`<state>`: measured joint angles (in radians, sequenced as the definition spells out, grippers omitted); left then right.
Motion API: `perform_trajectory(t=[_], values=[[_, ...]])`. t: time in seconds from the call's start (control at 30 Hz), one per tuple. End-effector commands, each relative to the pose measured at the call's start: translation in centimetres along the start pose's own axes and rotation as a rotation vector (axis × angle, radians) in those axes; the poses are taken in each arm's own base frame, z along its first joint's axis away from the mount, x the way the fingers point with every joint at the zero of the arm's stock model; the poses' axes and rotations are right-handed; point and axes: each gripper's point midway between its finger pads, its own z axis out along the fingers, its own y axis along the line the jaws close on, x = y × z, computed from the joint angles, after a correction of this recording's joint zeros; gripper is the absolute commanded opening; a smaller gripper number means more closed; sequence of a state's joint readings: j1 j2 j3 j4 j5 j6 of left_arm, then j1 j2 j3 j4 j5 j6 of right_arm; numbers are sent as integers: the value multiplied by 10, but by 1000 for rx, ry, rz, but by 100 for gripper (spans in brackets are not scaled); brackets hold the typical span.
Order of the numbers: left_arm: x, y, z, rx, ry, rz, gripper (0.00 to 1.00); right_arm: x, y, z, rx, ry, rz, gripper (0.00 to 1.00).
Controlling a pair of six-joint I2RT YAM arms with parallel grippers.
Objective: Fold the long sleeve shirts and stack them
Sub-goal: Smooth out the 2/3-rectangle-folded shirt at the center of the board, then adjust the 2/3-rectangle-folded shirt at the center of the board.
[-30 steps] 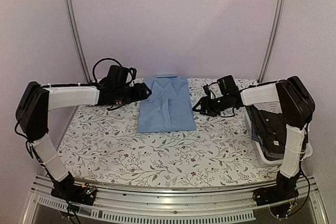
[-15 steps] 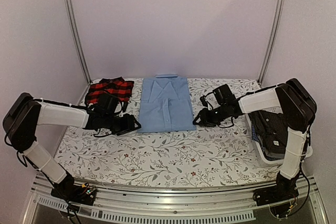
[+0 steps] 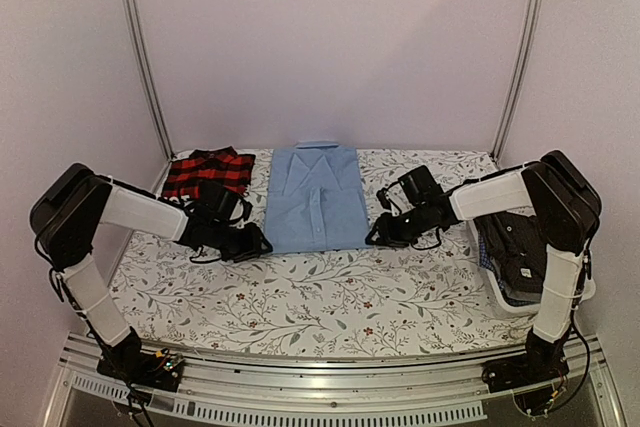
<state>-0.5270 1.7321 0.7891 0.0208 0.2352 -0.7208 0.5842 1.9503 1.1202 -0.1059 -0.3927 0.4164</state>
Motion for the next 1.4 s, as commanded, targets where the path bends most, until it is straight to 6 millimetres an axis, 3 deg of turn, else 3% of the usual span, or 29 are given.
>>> perform_trajectory(t=[0.0, 0.13, 0.23, 0.3, 0.37, 0.5, 0.8, 0.9, 0.97, 1.03, 1.17, 1.27, 1.37], values=[[-6, -5, 8, 19, 1, -2, 33, 13, -8, 10, 32, 29, 12, 31], [-5, -5, 9, 14, 13, 3, 19, 10, -8, 13, 28, 26, 8, 25], [-5, -9, 7, 21, 24, 9, 8, 11, -7, 12, 31, 30, 0, 12], [6, -7, 6, 15, 64, 2, 3, 14, -6, 8, 40, 36, -5, 2], [15, -8, 3, 14, 96, 5, 1, 20, -4, 2, 47, 44, -12, 0], [43, -9, -8, -1, 169, 7, 0, 57, 5, -7, 41, 103, -11, 0], [142, -4, -46, -27, 341, -62, 0, 163, 20, -35, 46, 241, 54, 0], [161, -3, -59, -29, 368, -75, 5, 180, 32, -47, 27, 251, 77, 5], [166, -1, -66, -41, 373, -76, 20, 180, 37, -56, 34, 242, 83, 18], [160, -3, -74, -53, 344, -66, 26, 172, 38, -67, 68, 217, 74, 30], [133, -13, -94, -65, 239, -30, 35, 130, 61, -94, 65, 96, 13, 40], [111, -21, -103, -59, 158, -3, 36, 98, 82, -103, 16, 27, -25, 38], [90, -23, -104, -39, 107, 0, 36, 75, 105, -86, -74, 25, -52, 22]])
